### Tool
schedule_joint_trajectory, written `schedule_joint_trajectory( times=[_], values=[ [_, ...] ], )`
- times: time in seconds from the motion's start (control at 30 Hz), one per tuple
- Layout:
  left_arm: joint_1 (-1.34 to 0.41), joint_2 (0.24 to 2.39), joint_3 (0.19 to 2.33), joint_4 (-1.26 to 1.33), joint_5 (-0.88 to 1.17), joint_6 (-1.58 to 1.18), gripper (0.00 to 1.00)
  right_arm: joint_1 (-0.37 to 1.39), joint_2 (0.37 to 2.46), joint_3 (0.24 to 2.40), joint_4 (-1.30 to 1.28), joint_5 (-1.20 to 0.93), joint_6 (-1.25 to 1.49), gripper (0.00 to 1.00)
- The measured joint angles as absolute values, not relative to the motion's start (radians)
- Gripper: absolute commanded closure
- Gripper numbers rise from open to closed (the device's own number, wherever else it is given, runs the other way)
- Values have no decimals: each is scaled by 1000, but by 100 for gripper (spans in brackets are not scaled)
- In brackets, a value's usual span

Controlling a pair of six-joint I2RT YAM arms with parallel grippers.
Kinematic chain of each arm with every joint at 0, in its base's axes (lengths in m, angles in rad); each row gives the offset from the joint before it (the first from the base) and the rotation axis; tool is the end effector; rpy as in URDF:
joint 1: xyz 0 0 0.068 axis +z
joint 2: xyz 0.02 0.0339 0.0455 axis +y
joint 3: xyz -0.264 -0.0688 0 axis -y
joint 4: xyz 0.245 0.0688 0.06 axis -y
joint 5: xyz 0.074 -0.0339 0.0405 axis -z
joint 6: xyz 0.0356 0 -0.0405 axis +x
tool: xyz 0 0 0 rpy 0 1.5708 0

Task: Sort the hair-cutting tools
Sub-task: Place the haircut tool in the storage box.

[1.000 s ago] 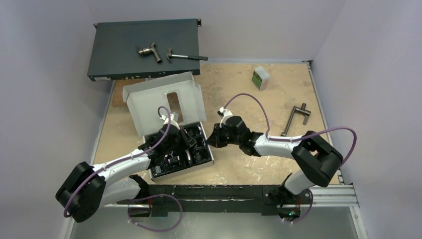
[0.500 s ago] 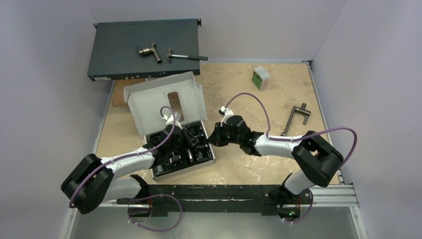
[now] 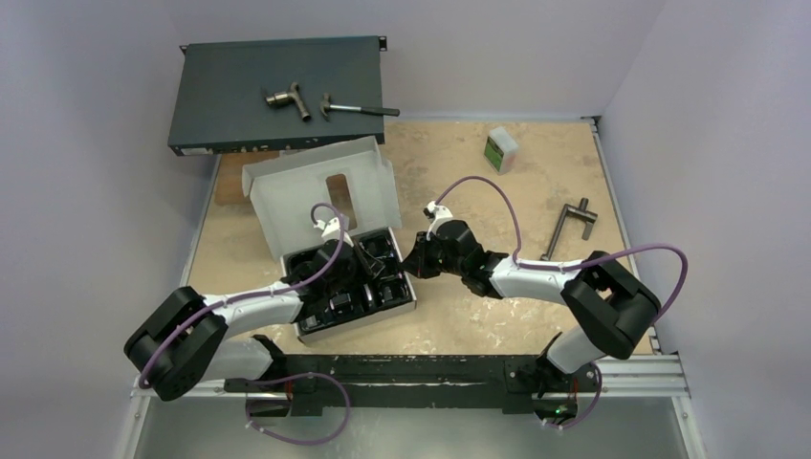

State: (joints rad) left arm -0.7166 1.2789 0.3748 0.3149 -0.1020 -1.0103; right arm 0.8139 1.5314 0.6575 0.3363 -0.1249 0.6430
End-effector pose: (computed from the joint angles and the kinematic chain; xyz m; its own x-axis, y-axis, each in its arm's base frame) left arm 0.1786 -0.1507 0.1501 -0.7221 -0.4884 -0.4899 -0.0415 0.7375 -0.6741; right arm 0.2074 0.2261 0.1719 -0.7580 0.0640 -0.6492 -0.4252 0.7062 0.5661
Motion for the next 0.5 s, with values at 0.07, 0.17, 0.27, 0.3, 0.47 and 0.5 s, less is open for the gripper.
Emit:
schedule_joint_trajectory(
  times=[0.07, 0.17, 0.27, 0.3, 0.47, 0.5],
  values=[
    [-720, 1276, 375, 310, -108, -1010, 100, 814, 1531, 657, 336, -125, 644, 100],
    [-722, 1276, 375, 302, -112, -1010, 100, 814, 1531, 657, 337, -124, 647, 100],
    [-723, 1276, 373, 302, -112, -1010, 100, 814, 1531, 656, 339, -124, 649, 100],
    [-723, 1276, 372, 303, -111, -1010, 100, 814, 1531, 656, 339, -124, 651, 100],
    [-723, 1291, 370, 319, -107, -1004, 100, 814, 1531, 655, 341, -123, 652, 100],
    [-725, 1299, 371, 326, -105, -1002, 100, 814, 1531, 655, 341, -123, 651, 100]
  ],
)
